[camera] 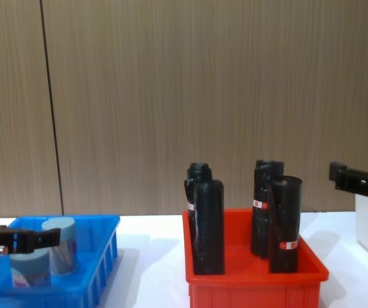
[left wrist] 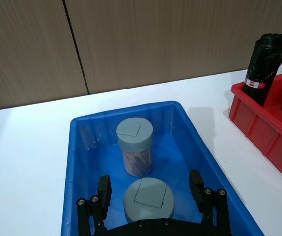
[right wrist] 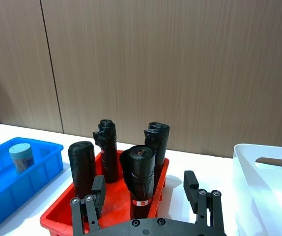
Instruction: Pick the cotton swabs from the blue box and place them into the white box.
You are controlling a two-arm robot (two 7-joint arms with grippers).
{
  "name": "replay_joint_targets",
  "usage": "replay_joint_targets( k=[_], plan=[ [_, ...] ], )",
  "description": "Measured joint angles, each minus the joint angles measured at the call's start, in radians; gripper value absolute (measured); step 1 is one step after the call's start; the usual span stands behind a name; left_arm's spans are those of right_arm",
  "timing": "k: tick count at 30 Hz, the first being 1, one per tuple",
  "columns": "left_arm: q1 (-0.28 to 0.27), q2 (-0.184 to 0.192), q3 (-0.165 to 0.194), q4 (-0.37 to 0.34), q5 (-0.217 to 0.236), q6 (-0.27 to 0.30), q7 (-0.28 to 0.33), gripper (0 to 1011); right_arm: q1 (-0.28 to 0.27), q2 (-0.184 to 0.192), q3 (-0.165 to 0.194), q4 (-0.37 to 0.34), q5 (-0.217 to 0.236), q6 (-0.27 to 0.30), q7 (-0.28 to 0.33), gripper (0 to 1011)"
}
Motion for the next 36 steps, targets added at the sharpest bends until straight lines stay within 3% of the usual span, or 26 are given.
replay_joint_targets(
  k=[15, 36],
  plan=[
    [-0.01, -0.007, -0.001, 0.063, -0.002, -0.016, -0.068, 1004, 0.0, 0.0, 0.0, 0.0, 0.0, 0.0, 0.0, 1001],
    [-0.035, -0.019, 0.004, 0.132, 0.054, -0.036, -0.128, 1004, 0.0, 0.0, 0.0, 0.0, 0.0, 0.0, 0.0, 1001]
  ],
)
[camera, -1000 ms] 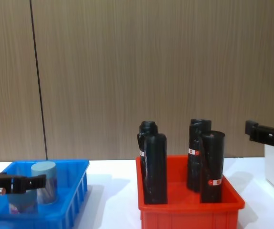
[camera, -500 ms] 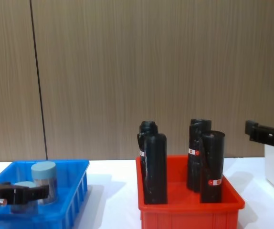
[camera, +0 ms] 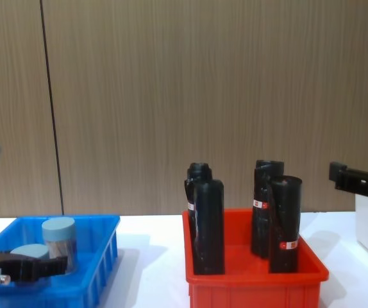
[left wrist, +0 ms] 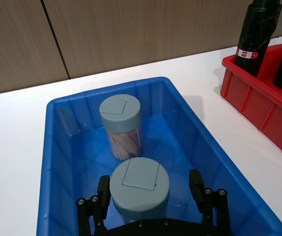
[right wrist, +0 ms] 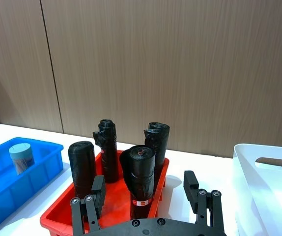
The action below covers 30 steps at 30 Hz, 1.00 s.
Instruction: Pick the cotton swabs from the blue box and place them into the white box.
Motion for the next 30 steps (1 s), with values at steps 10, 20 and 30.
replay_joint_targets(
  k=[10, 20, 30],
  plan=[
    [-0.013, -0.005, -0.001, 0.023, 0.023, -0.006, -0.011, 888, 0.0, 0.0, 0.0, 0.0, 0.0, 0.0, 0.0, 1001],
    [-0.019, -0.006, -0.003, 0.027, 0.046, -0.014, -0.012, 669, 0.0, 0.0, 0.0, 0.0, 0.0, 0.0, 0.0, 1001],
    [-0.008, 0.004, -0.007, -0.039, 0.067, -0.019, -0.027, 669, 0.0, 0.0, 0.0, 0.0, 0.0, 0.0, 0.0, 1001]
  ],
)
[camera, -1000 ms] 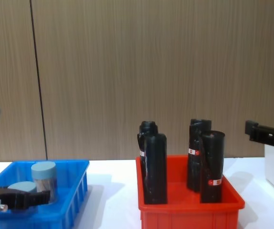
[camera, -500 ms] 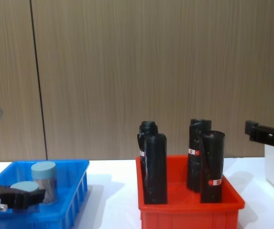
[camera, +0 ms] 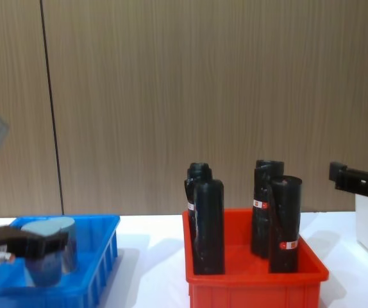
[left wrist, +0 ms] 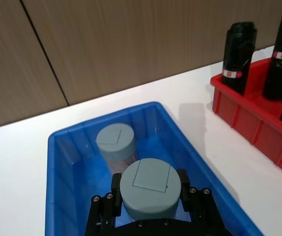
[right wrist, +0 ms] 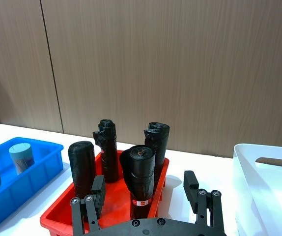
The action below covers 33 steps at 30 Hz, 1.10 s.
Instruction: Pick the cotton swabs from the blue box and place them into the white box.
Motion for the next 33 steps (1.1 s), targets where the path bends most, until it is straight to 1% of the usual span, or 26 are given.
replay_joint_targets(
  k=[3, 12, 14, 18, 20, 23, 27, 29, 30, 31, 33],
  plan=[
    [0.004, 0.006, -0.002, -0.04, 0.006, 0.0, -0.02, 669, 0.0, 0.0, 0.0, 0.0, 0.0, 0.0, 0.0, 1001],
    [0.006, 0.015, -0.007, -0.117, 0.008, 0.002, -0.08, 669, 0.0, 0.0, 0.0, 0.0, 0.0, 0.0, 0.0, 1001],
    [0.004, 0.017, -0.007, -0.141, 0.004, 0.003, -0.111, 669, 0.0, 0.0, 0.0, 0.0, 0.0, 0.0, 0.0, 1001],
    [-0.001, 0.018, -0.008, -0.165, -0.002, 0.005, -0.142, 669, 0.0, 0.0, 0.0, 0.0, 0.0, 0.0, 0.0, 1001],
    [-0.006, 0.018, -0.008, -0.183, -0.009, 0.008, -0.177, 669, 0.0, 0.0, 0.0, 0.0, 0.0, 0.0, 0.0, 1001],
    [-0.012, 0.018, -0.007, -0.197, -0.014, 0.014, -0.203, 669, 0.0, 0.0, 0.0, 0.0, 0.0, 0.0, 0.0, 1001],
    [-0.024, 0.014, -0.004, -0.216, -0.024, 0.033, -0.25, 669, 0.0, 0.0, 0.0, 0.0, 0.0, 0.0, 0.0, 1001],
    [-0.038, 0.009, -0.001, -0.227, -0.031, 0.061, -0.29, 669, 0.0, 0.0, 0.0, 0.0, 0.0, 0.0, 0.0, 1001],
    [-0.038, 0.009, -0.001, -0.227, -0.031, 0.061, -0.29, 669, 0.0, 0.0, 0.0, 0.0, 0.0, 0.0, 0.0, 1001],
    [-0.047, 0.006, 0.001, -0.233, -0.034, 0.079, -0.312, 669, 0.0, 0.0, 0.0, 0.0, 0.0, 0.0, 0.0, 1001],
    [-0.055, 0.003, 0.003, -0.236, -0.037, 0.096, -0.332, 669, 0.0, 0.0, 0.0, 0.0, 0.0, 0.0, 0.0, 1001]
  ],
)
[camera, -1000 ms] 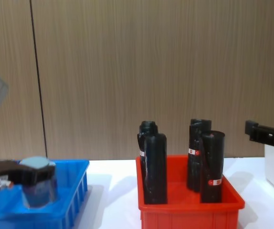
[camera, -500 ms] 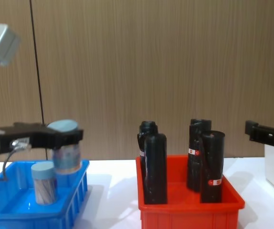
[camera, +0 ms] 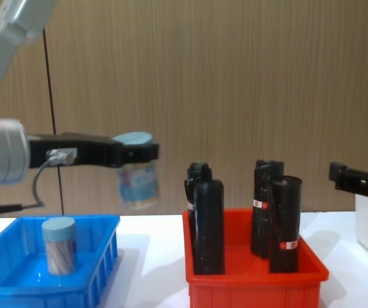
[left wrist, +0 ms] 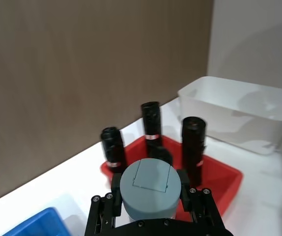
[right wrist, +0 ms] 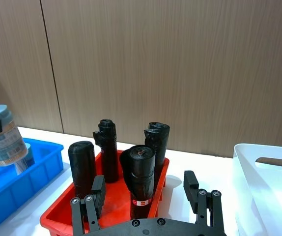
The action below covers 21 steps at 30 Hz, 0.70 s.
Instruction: Pick the cotton swabs from the blue box and place them into the white box.
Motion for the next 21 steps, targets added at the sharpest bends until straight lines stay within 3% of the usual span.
replay_joint_targets(
  k=[9, 21],
  plan=[
    [-0.079, -0.034, 0.022, -0.002, 0.006, 0.121, -0.129, 669, 0.0, 0.0, 0.0, 0.0, 0.0, 0.0, 0.0, 1001],
    [-0.17, -0.081, 0.051, 0.058, 0.042, 0.205, -0.239, 669, 0.0, 0.0, 0.0, 0.0, 0.0, 0.0, 0.0, 1001]
  ],
)
